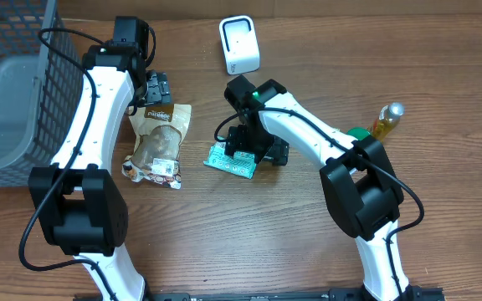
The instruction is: Scan the item barcode
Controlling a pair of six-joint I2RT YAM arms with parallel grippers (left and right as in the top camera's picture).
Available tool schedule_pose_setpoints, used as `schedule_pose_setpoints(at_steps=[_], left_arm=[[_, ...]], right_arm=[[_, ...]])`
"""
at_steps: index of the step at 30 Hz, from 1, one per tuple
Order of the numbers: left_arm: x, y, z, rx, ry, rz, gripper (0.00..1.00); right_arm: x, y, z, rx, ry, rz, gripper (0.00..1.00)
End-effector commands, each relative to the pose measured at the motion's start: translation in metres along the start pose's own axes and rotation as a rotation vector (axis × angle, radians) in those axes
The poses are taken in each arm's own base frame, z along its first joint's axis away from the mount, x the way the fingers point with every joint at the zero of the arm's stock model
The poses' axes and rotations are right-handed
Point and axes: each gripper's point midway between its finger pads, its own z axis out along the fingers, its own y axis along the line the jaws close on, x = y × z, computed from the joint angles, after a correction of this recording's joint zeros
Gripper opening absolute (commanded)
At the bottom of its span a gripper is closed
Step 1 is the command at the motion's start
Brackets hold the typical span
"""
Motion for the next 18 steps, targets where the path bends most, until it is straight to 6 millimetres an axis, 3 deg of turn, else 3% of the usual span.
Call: schedule_pose_setpoints(at_steps=[1, 8, 18], left_arm=[[-0.005, -0.001, -0.005, -0.005, -0.021, 0.003, 1.00], [-0.005, -0.001, -0.005, -0.005, -0.021, 0.003, 1.00], [-0.005, -0.001, -0.005, -0.005, -0.021, 0.003, 0.99]], right_arm=[[-0.001, 0.007, -0.014, -0.045, -0.030, 0.010, 1.00], [0.001, 0.023, -0.015, -0.117, -0.011, -0.001, 0.98], [-0.003, 0.030, -0.016, -0.140, -0.034, -0.009, 0.68]])
